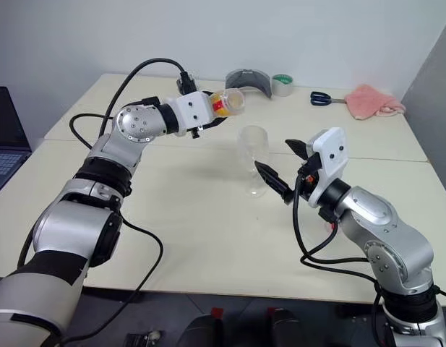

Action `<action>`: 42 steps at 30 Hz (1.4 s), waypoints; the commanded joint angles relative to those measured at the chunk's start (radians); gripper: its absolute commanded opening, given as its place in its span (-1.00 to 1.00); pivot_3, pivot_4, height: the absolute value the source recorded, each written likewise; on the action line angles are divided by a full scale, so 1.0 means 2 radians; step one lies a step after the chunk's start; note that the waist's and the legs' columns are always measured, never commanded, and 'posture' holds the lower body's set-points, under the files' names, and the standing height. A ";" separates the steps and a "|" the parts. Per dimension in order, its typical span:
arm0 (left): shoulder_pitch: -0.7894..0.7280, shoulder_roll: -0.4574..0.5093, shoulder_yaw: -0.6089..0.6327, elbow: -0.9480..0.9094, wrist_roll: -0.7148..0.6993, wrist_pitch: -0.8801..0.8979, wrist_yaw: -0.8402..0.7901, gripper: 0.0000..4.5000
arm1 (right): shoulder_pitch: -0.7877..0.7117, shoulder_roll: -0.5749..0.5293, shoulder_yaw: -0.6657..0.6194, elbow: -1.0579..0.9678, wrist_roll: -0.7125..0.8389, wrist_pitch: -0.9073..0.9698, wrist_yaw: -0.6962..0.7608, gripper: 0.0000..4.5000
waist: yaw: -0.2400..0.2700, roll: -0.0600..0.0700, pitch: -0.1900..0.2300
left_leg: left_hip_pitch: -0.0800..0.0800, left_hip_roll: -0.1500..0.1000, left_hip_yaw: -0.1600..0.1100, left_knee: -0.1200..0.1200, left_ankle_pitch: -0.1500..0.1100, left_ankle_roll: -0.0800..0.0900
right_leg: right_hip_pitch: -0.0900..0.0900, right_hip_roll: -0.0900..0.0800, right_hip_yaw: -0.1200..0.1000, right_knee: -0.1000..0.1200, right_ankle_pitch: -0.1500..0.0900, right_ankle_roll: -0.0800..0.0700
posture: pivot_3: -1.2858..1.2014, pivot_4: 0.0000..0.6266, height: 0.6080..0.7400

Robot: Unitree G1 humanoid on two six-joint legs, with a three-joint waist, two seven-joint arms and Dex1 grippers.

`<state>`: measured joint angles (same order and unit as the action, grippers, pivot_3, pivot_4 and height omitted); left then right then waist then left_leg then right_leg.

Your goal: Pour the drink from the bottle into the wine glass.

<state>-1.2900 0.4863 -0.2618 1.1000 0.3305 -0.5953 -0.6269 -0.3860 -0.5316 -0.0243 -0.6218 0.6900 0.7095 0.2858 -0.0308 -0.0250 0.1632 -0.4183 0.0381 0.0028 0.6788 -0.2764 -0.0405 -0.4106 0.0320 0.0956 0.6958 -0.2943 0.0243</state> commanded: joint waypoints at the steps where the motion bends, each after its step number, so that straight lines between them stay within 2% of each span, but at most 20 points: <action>1: -0.034 0.010 -0.004 0.007 0.016 -0.026 0.023 -0.22 | 0.001 0.005 -0.015 -0.023 0.001 -0.011 0.004 1.00 | 0.000 0.000 0.000 | 0.000 0.000 0.000 0.000 0.000 0.000 | 0.000 0.000 0.000 0.000 0.000 0.000 | 0.03 -0.52 1.00; 11: -0.073 0.018 -0.037 0.044 0.074 -0.053 0.069 -0.22 | 0.016 0.009 -0.024 -0.036 -0.002 -0.017 0.004 1.00 | 0.000 0.000 0.000 | 0.000 0.000 0.000 0.000 0.000 0.000 | 0.000 0.000 0.000 0.000 0.000 0.000 | 0.03 -0.52 1.00; 42: -0.125 0.028 -0.114 0.080 0.188 -0.085 0.189 -0.22 | 0.021 0.022 -0.035 -0.047 -0.008 -0.015 -0.006 1.00 | 0.000 0.000 0.000 | 0.000 -0.001 0.000 0.000 0.000 0.000 | 0.000 -0.001 0.000 0.001 0.000 0.000 | 0.03 -0.52 1.00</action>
<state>-1.4914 0.5260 -0.4949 1.2681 0.7095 -0.7544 -0.2785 -0.3346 -0.4915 -0.0690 -0.6789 0.6803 0.7014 0.2779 -0.0305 -0.0251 0.1632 -0.4186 0.0364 0.0030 0.6793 -0.2763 -0.0407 -0.4111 0.0310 0.0957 0.6975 -0.2943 0.0243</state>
